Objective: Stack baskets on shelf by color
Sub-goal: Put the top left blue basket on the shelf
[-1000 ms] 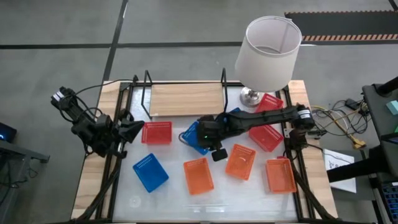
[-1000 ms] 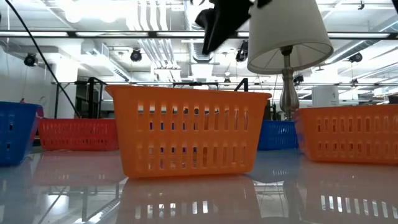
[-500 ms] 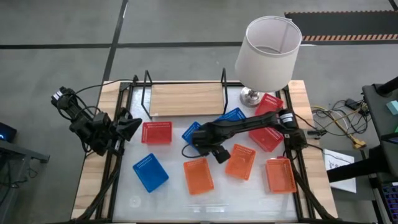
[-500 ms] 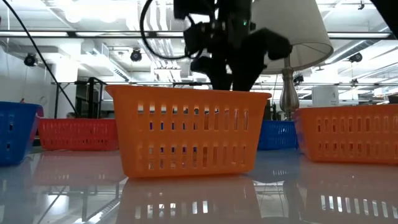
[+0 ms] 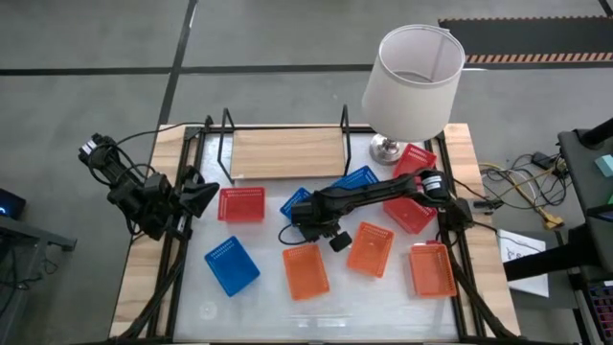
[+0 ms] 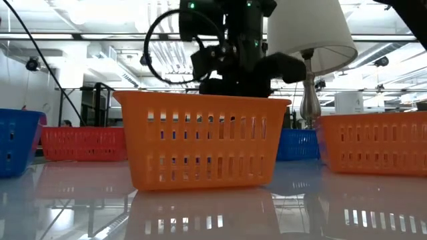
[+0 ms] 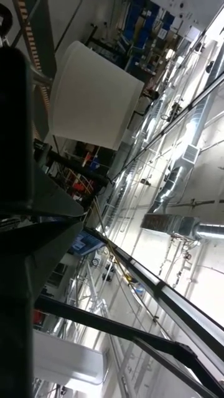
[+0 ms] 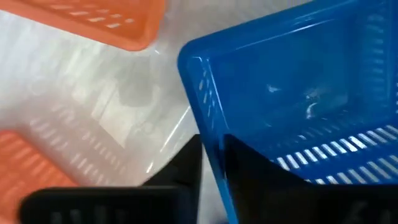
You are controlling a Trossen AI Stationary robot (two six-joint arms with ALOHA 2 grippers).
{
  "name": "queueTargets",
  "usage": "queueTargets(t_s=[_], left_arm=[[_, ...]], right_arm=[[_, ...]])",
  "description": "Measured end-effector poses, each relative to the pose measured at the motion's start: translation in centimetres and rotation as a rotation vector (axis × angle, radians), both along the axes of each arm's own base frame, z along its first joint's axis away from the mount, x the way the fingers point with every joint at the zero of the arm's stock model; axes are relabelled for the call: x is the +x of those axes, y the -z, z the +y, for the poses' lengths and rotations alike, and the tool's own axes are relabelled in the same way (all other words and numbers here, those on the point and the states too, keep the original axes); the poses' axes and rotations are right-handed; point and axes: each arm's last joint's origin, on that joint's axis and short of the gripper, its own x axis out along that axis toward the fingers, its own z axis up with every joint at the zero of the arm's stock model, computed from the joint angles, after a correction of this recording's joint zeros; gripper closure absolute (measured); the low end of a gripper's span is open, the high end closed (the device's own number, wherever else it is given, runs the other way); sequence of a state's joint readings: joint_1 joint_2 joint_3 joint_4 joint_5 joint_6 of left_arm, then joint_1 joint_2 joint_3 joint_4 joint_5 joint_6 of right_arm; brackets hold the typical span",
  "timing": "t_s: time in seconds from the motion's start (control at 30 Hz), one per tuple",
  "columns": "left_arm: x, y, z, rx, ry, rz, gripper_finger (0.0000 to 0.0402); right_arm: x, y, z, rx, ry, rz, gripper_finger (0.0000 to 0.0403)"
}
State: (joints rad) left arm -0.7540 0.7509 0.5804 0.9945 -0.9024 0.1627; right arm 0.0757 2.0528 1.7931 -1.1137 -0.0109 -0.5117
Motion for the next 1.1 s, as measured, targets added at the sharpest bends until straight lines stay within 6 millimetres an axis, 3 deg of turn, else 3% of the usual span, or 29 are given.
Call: queueTargets(t_s=[0.17, 0.37, 0.47, 0.57, 0.67, 0.83, 0.97, 1.1], left_arm=[[0.0, 0.1, 0.1, -0.011, -0.024, 0.017, 0.0395], [0.0, 0.1, 0.2, -0.029, -0.047, 0.031, 0.0395], [-0.2, 0.0, 0.3, -0.039, -0.051, 0.027, 0.0395], [-0.3, -0.1, 0.5, -0.053, -0.056, 0.019, 0.0395], [-0.4, -0.2, 0.6, -0.059, -0.056, 0.013, 0.0395], [-0.6, -0.3, 0.8, -0.066, -0.056, 0.006, 0.0395], [-0.7, -0.3, 0.9, -0.068, -0.056, 0.003, 0.0395], [-0.7, -0.3, 0.9, -0.069, -0.056, 0.003, 0.0395]], right_arm=[[-0.1, -3.2, 0.0, 0.009, 0.044, -0.071, 0.0390], [0.5, -9.1, -0.3, -0.017, 0.089, -0.251, 0.0393], [0.9, -11.4, -1.3, -0.108, 0.140, -0.352, 0.0393], [2.0, -12.4, -3.1, -0.130, 0.196, -0.450, 0.0393], [3.5, -11.7, -5.7, -0.130, 0.310, -0.527, 0.0393], [6.3, -7.9, -10.3, -0.113, 0.502, -0.592, 0.0394], [7.4, -5.0, -12.2, -0.126, 0.595, -0.539, 0.0393], [8.0, -3.8, -13.3, -0.132, 0.628, -0.527, 0.0380]])
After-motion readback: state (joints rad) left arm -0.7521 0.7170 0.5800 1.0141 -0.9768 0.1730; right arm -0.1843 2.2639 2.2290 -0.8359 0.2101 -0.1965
